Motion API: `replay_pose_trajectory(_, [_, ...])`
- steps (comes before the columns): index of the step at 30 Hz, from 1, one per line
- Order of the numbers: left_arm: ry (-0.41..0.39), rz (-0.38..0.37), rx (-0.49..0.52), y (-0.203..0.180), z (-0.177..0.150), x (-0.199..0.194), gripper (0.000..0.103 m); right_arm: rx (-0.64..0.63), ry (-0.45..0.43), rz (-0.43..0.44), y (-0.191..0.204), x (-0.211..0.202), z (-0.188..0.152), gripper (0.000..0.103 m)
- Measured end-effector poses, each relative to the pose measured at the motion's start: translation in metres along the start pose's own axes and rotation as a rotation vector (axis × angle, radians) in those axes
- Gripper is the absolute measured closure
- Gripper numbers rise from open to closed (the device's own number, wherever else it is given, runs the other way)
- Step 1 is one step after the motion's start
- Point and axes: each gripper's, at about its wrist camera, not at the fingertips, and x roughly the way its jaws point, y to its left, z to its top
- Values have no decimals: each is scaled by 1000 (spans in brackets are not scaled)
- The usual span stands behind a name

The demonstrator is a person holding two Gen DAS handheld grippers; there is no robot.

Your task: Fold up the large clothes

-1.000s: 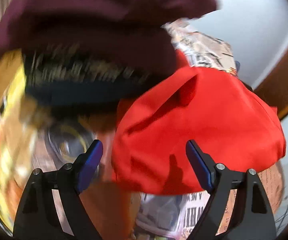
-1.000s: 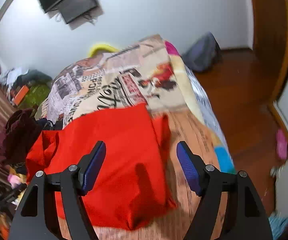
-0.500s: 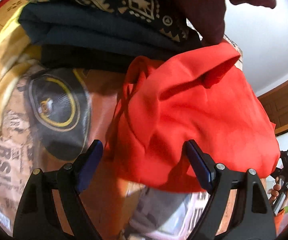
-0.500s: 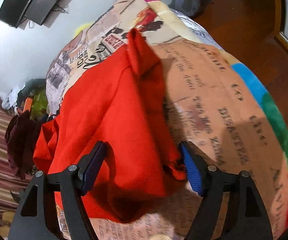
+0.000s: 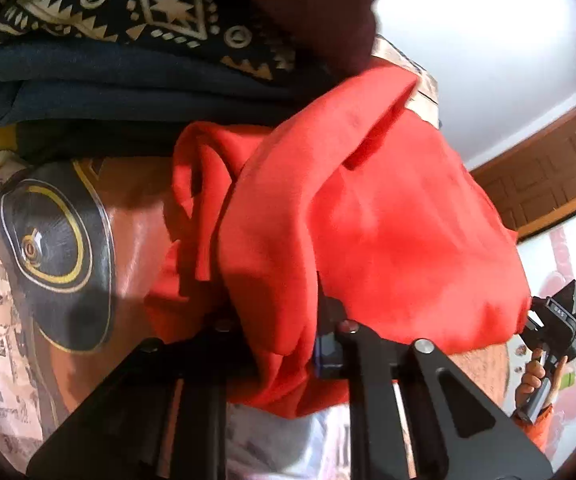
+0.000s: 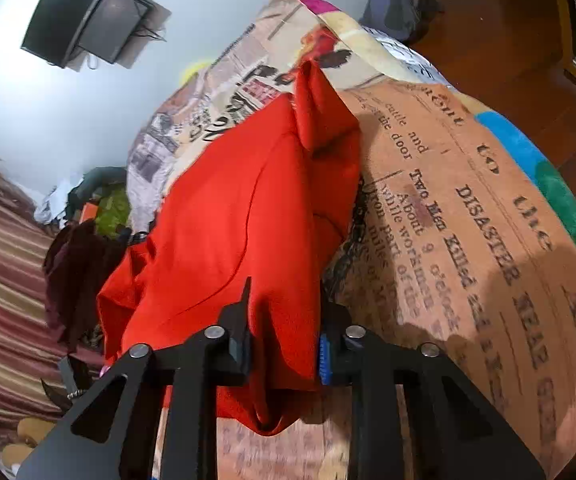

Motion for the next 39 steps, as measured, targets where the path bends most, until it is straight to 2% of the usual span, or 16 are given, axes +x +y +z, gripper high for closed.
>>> replay_pose_trajectory(6, [27,-67,56,-20,-10,-31,89,-70,-47,21,14,-41,-15,87])
replay_pose_trajectory(8, [44,-70,105,-30,-16,-41,89,-88,-58,14,14,-56,-22,87])
replay_pose_trajectory(12, [62,16,231,-38,-35,-58,89,-116,-62,-9,9,-81,-42,88])
replay_pose_trajectory(15, [91,67,246,-33,-42,-55,82,-120,-46,-42,3,-85,-54,87])
replay_pose_trajectory(18, [83,199,237,-21,-47,-46,61,-140,-20,-117,-3,-79,-65,81])
replay_pose_trajectory(20, [64,253,223,-20,-51,-46,38,-168,-20,-186,-1,-76,-69,76])
replay_pose_trajectory(22, [47,270,208,-5,-63,-41,32,-199,-30,-232,3,-78,-73,73])
replay_pose_trajectory(25, [34,287,200,-3,-60,-48,32,-236,-45,-308,10,-83,-71,67])
replay_pose_trajectory(27, [16,329,233,-3,-63,-66,32,-249,-64,-335,11,-90,-69,67])
replay_pose_trajectory(29, [-4,377,281,-9,-56,-70,32,-251,-88,-333,14,-98,-63,66])
replay_pose_trajectory(31, [-24,429,330,-27,-46,-73,32,-246,-112,-332,17,-105,-59,56])
replay_pose_trajectory(32, [-34,442,348,-32,-43,-74,32,-252,-132,-338,20,-108,-59,54])
replay_pose_trajectory(35, [-65,448,378,-41,-31,-76,32,-294,-177,-348,33,-113,-59,53])
replay_pose_trajectory(39, [-79,456,411,-51,-10,-64,29,-340,-178,-332,50,-104,-59,52])
